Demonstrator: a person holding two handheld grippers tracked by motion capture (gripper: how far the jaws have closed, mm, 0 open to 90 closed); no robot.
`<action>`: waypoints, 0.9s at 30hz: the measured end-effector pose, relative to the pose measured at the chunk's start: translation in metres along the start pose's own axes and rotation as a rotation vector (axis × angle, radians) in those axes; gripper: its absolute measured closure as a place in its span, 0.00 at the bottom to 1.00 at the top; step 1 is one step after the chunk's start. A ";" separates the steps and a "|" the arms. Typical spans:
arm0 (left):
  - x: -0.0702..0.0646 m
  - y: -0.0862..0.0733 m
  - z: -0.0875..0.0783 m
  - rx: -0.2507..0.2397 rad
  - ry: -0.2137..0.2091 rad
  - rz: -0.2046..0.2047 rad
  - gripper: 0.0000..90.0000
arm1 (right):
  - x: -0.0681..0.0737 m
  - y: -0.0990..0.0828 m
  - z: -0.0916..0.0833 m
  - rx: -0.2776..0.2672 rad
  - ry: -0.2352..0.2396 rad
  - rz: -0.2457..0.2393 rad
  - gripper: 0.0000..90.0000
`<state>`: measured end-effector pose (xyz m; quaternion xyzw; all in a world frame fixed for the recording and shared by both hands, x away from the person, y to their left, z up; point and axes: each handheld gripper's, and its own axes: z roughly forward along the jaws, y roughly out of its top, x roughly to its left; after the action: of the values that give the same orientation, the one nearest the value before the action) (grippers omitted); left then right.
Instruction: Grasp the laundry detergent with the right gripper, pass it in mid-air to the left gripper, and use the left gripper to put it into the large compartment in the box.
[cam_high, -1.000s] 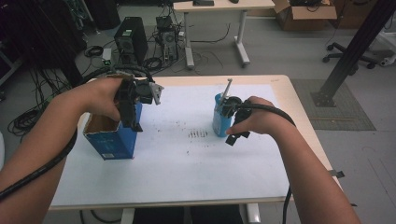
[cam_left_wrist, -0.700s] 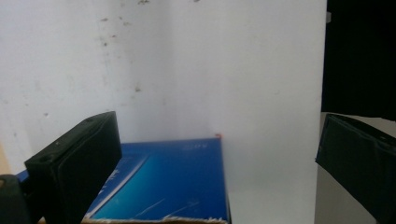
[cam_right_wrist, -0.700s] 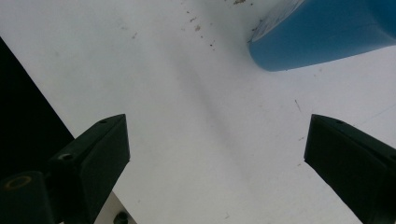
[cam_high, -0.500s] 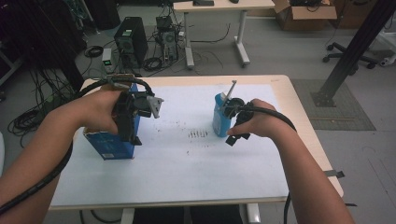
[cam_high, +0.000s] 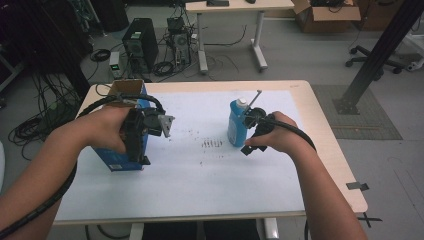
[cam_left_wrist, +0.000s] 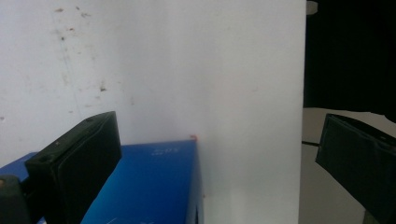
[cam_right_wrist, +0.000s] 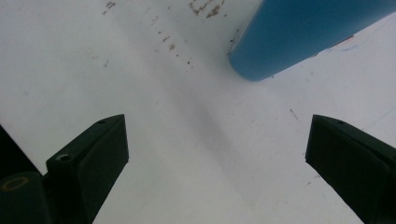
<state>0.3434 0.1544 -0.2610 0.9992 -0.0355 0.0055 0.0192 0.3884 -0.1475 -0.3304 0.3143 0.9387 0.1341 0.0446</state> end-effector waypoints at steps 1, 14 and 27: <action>0.000 0.000 0.000 0.000 -0.001 -0.001 0.00 | 0.000 0.000 0.001 -0.011 -0.004 0.011 0.07; -0.005 0.000 0.000 -0.002 -0.003 0.004 0.00 | 0.000 -0.001 0.015 -0.097 -0.030 0.082 0.06; -0.005 -0.008 -0.006 0.007 0.009 -0.019 0.00 | -0.005 -0.005 0.023 -0.206 -0.087 0.182 0.04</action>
<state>0.3388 0.1627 -0.2549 0.9995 -0.0259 0.0099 0.0161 0.3935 -0.1487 -0.3541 0.3972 0.8849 0.2195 0.1051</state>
